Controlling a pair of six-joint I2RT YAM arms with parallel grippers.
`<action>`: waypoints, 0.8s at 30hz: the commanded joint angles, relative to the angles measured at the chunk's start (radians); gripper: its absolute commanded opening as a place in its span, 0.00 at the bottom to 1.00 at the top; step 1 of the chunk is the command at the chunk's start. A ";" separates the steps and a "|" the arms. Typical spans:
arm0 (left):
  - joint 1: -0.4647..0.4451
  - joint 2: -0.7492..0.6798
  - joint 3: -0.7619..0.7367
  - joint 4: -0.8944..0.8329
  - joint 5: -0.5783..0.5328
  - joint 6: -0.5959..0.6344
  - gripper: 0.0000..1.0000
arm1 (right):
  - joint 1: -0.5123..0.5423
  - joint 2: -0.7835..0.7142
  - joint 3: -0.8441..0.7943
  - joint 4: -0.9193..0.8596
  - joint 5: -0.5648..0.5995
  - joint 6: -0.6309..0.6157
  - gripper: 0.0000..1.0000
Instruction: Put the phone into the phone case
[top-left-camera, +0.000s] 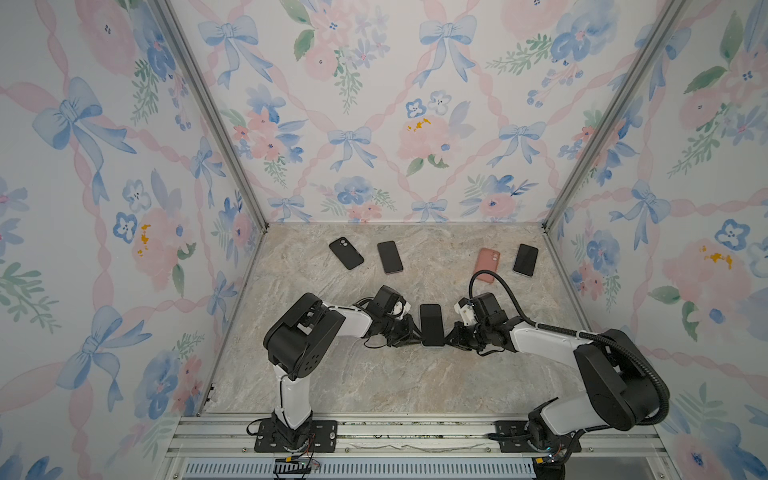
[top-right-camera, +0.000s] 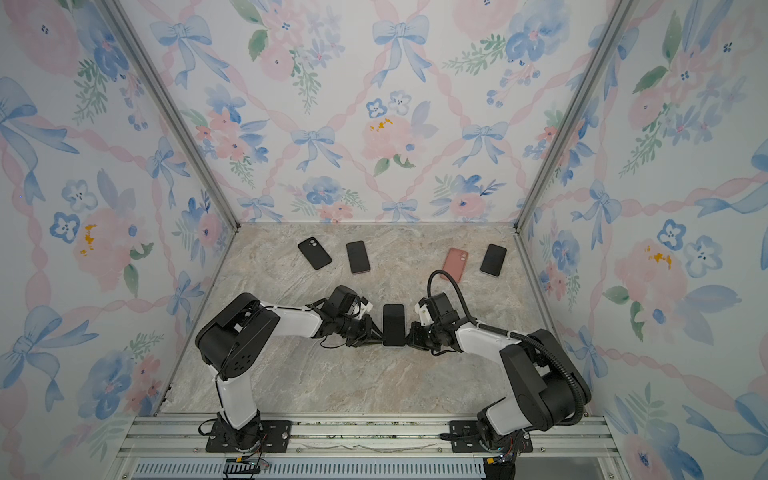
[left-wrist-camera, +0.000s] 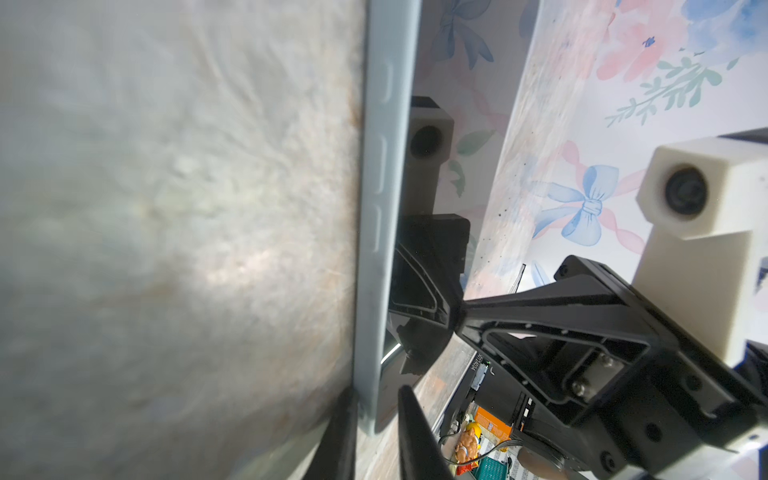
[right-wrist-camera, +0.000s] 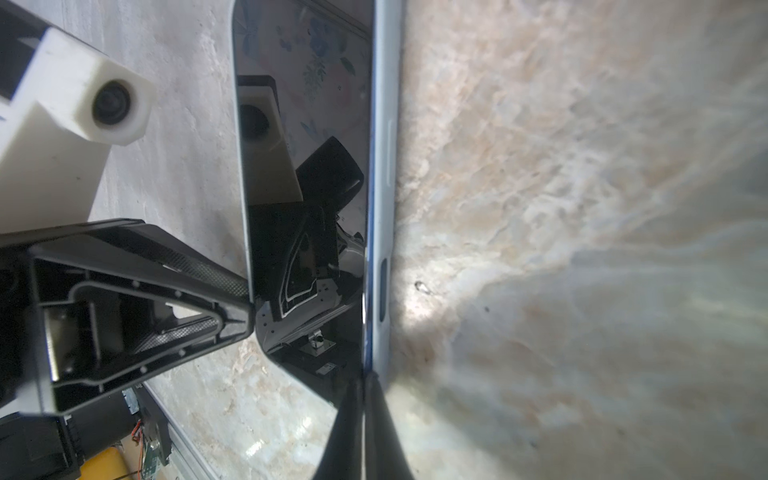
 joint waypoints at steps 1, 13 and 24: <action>-0.017 0.016 -0.018 -0.013 -0.026 0.023 0.21 | 0.060 0.106 -0.074 -0.035 0.059 -0.003 0.00; -0.003 -0.049 0.020 -0.159 -0.090 0.112 0.27 | -0.009 -0.108 0.108 -0.307 0.107 -0.067 0.30; 0.059 0.007 0.156 -0.267 -0.121 0.229 0.50 | -0.036 0.081 0.309 -0.253 0.117 -0.143 0.43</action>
